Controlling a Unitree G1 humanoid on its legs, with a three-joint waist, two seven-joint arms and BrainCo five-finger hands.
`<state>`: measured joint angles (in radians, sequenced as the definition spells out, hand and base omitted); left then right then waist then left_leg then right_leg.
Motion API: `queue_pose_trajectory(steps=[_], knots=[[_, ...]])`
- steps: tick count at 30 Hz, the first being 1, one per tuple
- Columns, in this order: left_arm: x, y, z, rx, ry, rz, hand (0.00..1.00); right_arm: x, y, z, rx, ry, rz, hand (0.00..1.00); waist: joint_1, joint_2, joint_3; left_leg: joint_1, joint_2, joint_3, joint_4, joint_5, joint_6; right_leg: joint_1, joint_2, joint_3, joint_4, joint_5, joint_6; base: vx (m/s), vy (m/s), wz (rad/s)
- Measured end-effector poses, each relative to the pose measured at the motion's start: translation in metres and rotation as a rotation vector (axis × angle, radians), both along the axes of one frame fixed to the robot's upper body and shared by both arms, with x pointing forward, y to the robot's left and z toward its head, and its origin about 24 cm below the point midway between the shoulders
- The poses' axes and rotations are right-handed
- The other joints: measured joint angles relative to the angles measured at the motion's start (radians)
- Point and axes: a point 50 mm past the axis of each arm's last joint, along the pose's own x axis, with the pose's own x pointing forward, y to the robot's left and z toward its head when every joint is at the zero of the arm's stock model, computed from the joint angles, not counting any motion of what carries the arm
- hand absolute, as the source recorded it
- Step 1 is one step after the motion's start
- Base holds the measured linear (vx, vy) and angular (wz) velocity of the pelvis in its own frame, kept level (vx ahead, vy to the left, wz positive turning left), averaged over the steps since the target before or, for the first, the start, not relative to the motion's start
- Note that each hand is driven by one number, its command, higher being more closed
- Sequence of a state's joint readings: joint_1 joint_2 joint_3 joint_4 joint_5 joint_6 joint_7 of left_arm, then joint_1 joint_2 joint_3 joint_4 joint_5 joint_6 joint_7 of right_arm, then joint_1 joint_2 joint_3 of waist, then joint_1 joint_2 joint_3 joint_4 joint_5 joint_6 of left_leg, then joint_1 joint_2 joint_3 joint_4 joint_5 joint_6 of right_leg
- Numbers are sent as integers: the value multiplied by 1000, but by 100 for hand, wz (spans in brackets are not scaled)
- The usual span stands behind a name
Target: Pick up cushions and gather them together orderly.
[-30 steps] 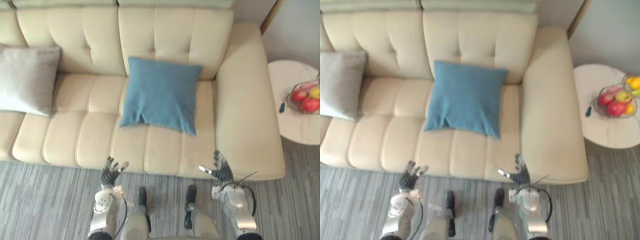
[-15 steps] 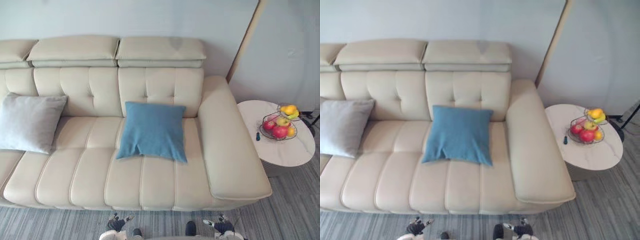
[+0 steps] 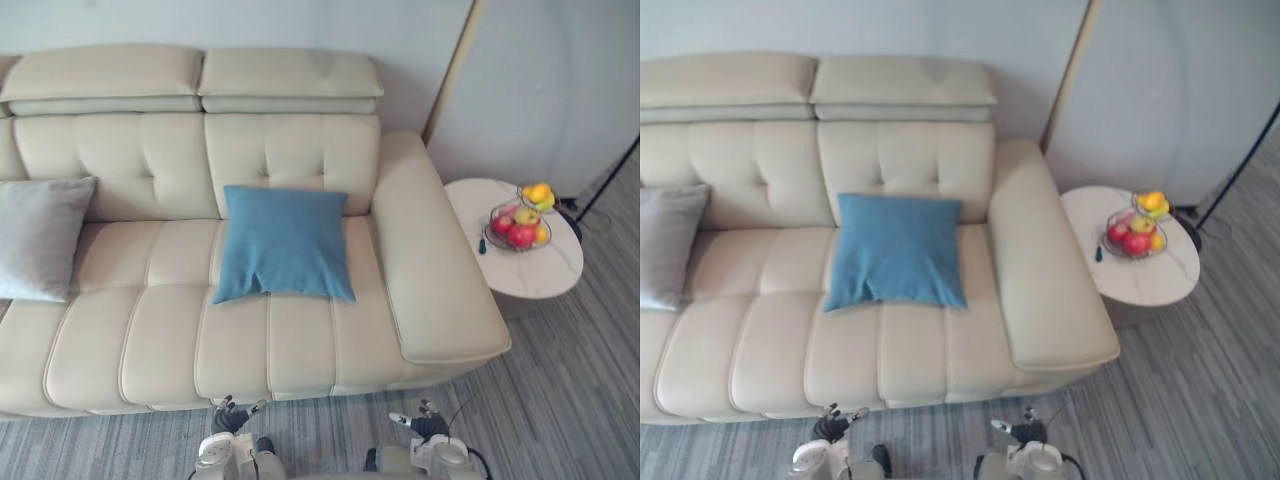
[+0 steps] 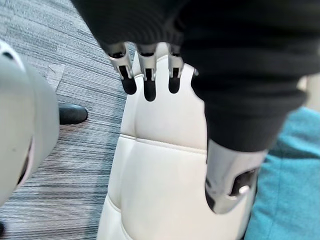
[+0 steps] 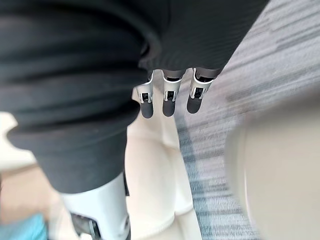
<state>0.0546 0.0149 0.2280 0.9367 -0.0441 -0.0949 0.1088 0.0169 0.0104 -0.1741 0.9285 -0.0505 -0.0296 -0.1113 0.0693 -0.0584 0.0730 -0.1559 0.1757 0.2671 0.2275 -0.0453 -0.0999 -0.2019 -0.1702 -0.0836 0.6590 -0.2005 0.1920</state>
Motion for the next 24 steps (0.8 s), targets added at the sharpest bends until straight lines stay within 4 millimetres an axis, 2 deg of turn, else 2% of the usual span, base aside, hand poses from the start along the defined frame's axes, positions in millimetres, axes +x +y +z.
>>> queue_pose_trajectory(steps=[1, 2, 3, 4, 5, 8, 9, 10, 11, 12, 13, 14, 15, 16, 19, 20, 24], knots=[[-7, -8, -3, -24, 19, 9, 0, 7, -6, 3, -23, -19, 4, 0, 17, 50, -19, -19, 48, 3, -24, 27, -7, 67, 48, 3, -132, -22, -12, -146, -149, -42], [-2, -8, -1, -20, -3, 15, 0, 21, -6, 10, -37, -59, 5, 0, 32, 31, 1, -25, 41, 31, -30, 54, -20, 84, 26, -10, -148, -78, -63, -202, -205, -38], [1, -6, 0, -9, -9, 9, 0, 25, -5, 11, -39, -68, 9, 0, 32, 23, 9, -28, 36, 34, -30, 62, -26, 102, 30, -19, -181, -100, -70, -238, -287, -30], [5, -5, 1, 3, -12, 2, 0, 31, -5, 14, -55, -81, 33, 0, 33, 35, 27, -39, 42, 26, -30, 76, -34, 127, 44, -44, -248, -122, -95, -325, -224, 5], [4, -10, 0, -10, -2, -12, 0, 36, -10, 17, -80, -93, 43, 0, 21, 69, 49, -37, 65, -5, -46, 110, -38, 151, 71, -69, -284, -104, -125, -321, -187, 15], [-2, -9, -3, -7, 14, -6, 0, 23, -17, 10, -103, -38, 38, 0, 12, 80, 51, -4, 64, -32, -102, 161, -49, 147, 80, -77, -260, -106, -138, -211, -72, 16], [-6, -8, -3, -4, 21, -2, 0, 20, -19, 8, -108, -22, 34, 0, 12, 75, 55, -7, 61, -56, -111, 177, -61, 133, 75, -77, -252, -111, -158, -225, -43, -10], [-6, -6, -3, -2, 20, 5, 0, 18, -22, 8, -117, -18, 26, 0, 9, 69, 57, -34, 46, -118, -67, 162, -56, 100, 53, -79, -234, -108, -173, -209, -23, -19], [-6, -4, -3, -3, 18, 15, 0, 18, -23, 8, -119, -15, 20, 0, 10, 64, 60, -50, 34, -143, -7, 123, -46, 87, 39, -74, -227, -104, -175, -228, 70, -25], [-8, -1, -3, 6, 25, 19, 0, 13, -26, 6, -119, -4, -3, 0, 4, 53, 66, -64, 7, -138, 138, 31, -30, 75, 5, -67, -233, -84, -161, -202, 144, -16], [-12, -1, -5, 5, 38, 21, 0, 7, -27, 4, -119, 12, -14, 0, -5, 56, 65, -59, 5, -120, 207, -32, -15, 77, -3, -63, -252, -68, -149, -199, 188, -8], [-14, -1, -5, 3, 43, 25, 0, 3, -27, 3, -116, 22, -19, 0, -10, 59, 63, -50, 9, -105, 226, -63, -5, 77, -4, -61, -261, -60, -142, -103, 164, 1], [-17, -2, -6, -2, 52, 26, 0, -5, -27, 0, -111, 43, -29, 0, -13, 78, 53, -36, 22, -77, 222, -107, -18, 75, 3, -64, -277, -42, -126, -90, 230, -1], [-19, -3, -7, -8, 59, 34, 0, -12, -26, -4, -93, 69, -58, 0, -12, 78, 49, -22, 10, -62, 156, -136, -24, 70, 9, -53, -302, -22, -107, -81, 219, -2], [-24, 5, -8, 8, 83, 37, 0, -25, -14, -12, -43, 127, -76, 0, -16, 44, 29, 45, -54, -37, -24, -58, -8, 116, -5, -23, -442, 62, -93, -36, 168, -4], [-27, 5, -10, 5, 101, 33, 0, -30, -17, -13, -33, 139, -110, 0, -19, 41, 26, 96, -82, -32, -107, -24, -1, 156, -19, -19, -505, 100, -86, -18, 150, -1], [-36, 1, -14, -5, 140, 28, 0, -43, -25, -16, -27, 171, -179, 0, -34, 51, -7, 169, -124, -54, -277, 47, 5, 190, -24, -31, -583, 126, -88, 18, 62, 9]])
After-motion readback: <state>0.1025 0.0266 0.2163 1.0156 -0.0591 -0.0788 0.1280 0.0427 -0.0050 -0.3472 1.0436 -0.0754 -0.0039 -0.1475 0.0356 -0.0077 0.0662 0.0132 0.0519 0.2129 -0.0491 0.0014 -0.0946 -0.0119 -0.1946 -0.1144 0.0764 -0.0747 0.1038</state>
